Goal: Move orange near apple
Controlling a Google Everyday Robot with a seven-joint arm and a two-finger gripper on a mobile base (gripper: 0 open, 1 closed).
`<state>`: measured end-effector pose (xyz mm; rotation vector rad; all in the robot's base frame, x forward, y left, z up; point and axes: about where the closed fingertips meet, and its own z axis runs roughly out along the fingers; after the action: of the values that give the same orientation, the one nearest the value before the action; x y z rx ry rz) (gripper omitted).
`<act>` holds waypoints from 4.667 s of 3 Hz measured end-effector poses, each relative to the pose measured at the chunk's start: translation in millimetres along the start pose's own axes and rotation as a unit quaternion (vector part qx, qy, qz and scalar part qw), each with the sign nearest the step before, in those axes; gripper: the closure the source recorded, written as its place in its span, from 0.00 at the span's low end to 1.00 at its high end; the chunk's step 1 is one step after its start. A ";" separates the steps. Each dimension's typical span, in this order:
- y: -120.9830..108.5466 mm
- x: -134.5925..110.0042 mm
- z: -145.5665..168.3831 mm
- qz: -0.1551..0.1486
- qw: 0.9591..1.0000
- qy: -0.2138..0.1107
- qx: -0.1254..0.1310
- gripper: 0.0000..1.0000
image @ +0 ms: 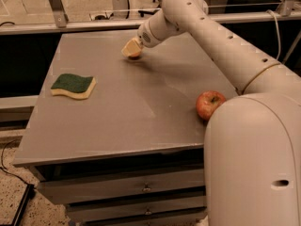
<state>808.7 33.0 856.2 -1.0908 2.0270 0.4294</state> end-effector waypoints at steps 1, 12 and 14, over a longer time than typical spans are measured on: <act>2.5 -5.1 -11.4 -0.016 1.000 -0.009 -0.002 0.71; 110.4 172.9 -209.7 -0.062 0.973 0.178 -0.134 0.35; 111.4 178.4 -211.4 -0.056 0.973 0.182 -0.134 0.00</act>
Offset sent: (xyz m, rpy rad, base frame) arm -0.0296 -0.0166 0.0577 -0.0345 -0.1085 0.1126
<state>558.6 -129.2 847.6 -1.5347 2.2533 0.4809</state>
